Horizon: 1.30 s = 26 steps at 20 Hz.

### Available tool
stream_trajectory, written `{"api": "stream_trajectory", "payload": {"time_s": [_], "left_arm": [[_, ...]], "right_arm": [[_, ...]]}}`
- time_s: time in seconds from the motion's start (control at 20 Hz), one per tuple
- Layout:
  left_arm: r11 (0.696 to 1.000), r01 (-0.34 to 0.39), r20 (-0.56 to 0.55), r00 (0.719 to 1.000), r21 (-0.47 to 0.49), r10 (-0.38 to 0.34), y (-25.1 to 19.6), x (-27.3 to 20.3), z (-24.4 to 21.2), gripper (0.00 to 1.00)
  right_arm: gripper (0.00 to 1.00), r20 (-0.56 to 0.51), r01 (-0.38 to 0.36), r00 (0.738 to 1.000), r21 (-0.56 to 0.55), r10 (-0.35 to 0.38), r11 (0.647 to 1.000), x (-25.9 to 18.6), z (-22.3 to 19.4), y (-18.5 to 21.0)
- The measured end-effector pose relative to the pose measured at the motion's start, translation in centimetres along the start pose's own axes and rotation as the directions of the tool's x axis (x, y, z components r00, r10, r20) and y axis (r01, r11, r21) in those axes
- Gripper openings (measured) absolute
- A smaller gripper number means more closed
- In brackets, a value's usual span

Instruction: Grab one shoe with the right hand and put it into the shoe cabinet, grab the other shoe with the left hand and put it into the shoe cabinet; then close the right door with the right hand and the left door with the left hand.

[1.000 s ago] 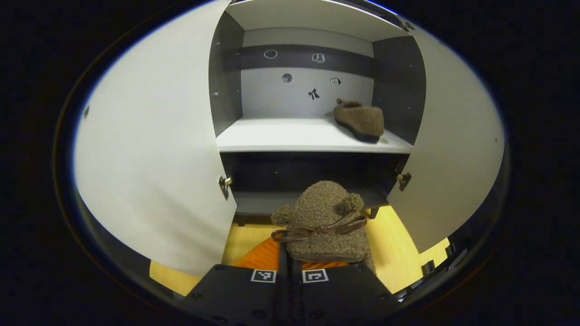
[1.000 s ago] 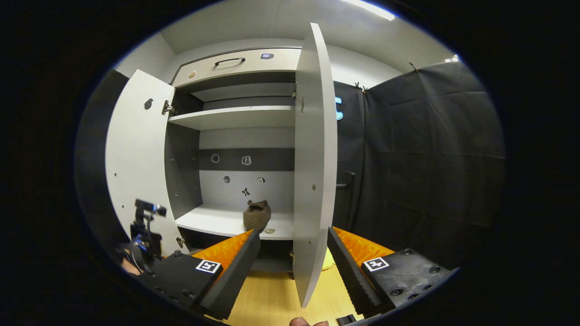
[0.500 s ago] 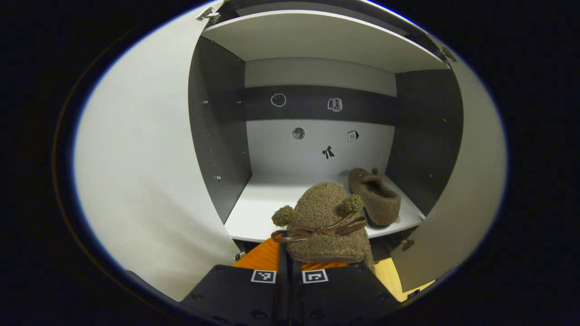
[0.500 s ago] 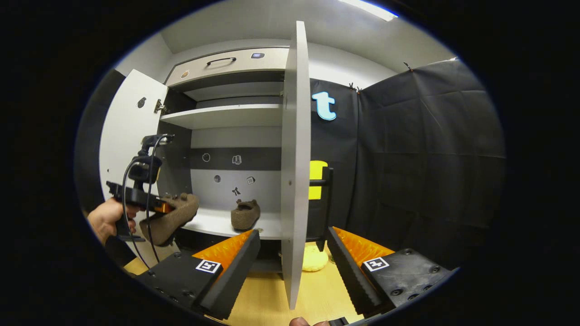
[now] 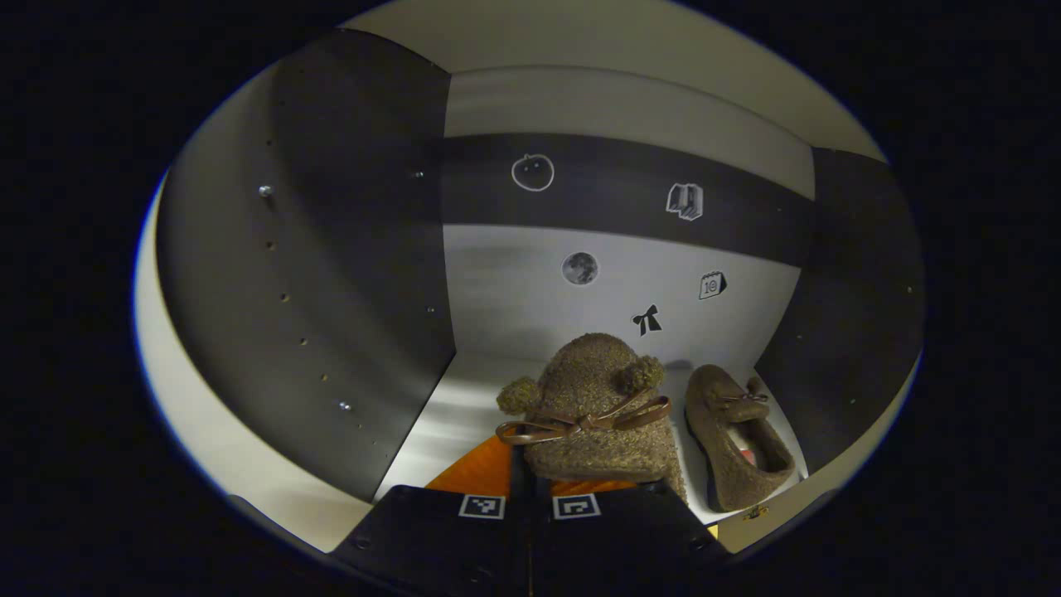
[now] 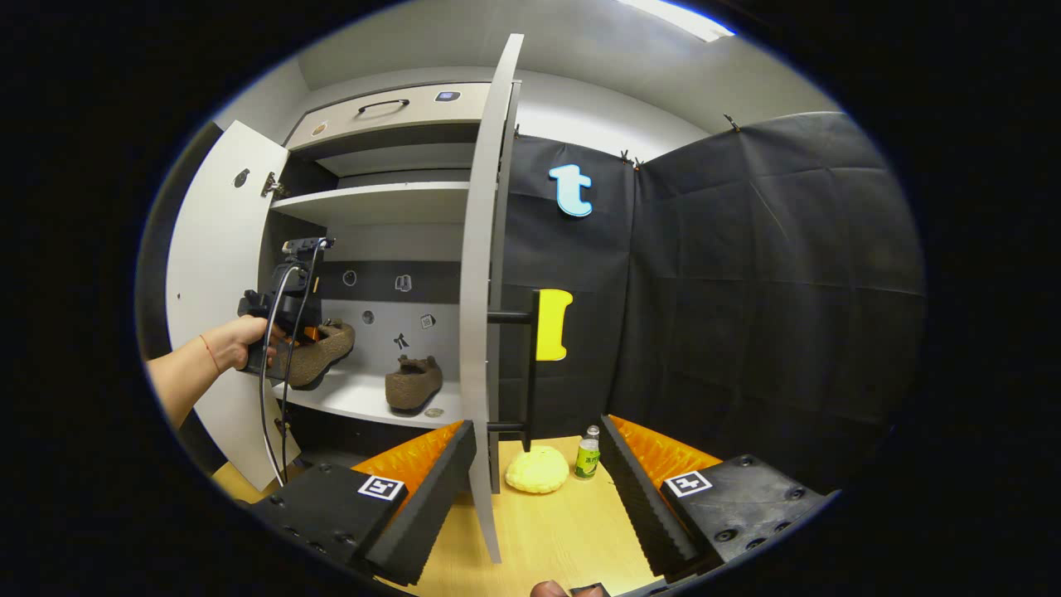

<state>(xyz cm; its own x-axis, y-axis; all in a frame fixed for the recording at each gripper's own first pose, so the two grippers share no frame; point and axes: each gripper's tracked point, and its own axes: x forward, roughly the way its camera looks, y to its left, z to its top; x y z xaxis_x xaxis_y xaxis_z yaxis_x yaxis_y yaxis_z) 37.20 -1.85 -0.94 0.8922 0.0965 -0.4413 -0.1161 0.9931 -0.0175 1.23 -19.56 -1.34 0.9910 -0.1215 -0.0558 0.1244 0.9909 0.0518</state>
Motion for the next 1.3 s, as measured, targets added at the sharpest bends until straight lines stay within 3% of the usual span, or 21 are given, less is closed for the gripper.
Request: {"api": "stream_trajectory", "payload": {"time_s": [0.5, 0.75, 0.95, 1.0, 1.15, 1.3], "left_arm": [[0.998, -0.042, -0.098, 0.994, 0.051, 0.047, -0.4, 8.7, -0.4, 0.06], [0.995, -0.075, -0.158, 0.984, 0.063, 0.084, 0.5, 10.0, -1.7, 0.08], [0.997, -0.048, -0.191, 0.980, 0.053, 0.057, 0.4, 9.9, -2.4, 0.16], [0.998, -0.043, -0.195, 0.979, 0.056, 0.053, 0.3, 9.7, -2.4, 0.24], [0.997, -0.022, -0.204, 0.978, 0.068, 0.035, 0.2, 8.7, -2.7, 0.31], [0.997, -0.025, -0.190, 0.981, 0.074, 0.039, 0.6, 7.3, -2.9, 0.60]], "right_arm": [[0.98, -0.019, 0.104, 0.994, -0.039, -0.105, 0.994, -0.7, -0.7, -3.6], [0.98, -0.029, 0.112, 0.993, -0.032, -0.113, 0.993, -0.9, -1.2, -4.1], [0.98, -0.031, 0.112, 0.993, -0.026, -0.113, 0.993, -1.1, -1.4, -4.0], [0.98, -0.033, 0.111, 0.993, -0.022, -0.112, 0.994, -1.1, -1.4, -3.8], [0.98, -0.030, 0.108, 0.994, -0.011, -0.108, 0.994, -1.3, -1.2, -3.7], [0.98, -0.031, 0.106, 0.994, 0.003, -0.106, 0.994, -1.5, -1.2, -3.8]]}}
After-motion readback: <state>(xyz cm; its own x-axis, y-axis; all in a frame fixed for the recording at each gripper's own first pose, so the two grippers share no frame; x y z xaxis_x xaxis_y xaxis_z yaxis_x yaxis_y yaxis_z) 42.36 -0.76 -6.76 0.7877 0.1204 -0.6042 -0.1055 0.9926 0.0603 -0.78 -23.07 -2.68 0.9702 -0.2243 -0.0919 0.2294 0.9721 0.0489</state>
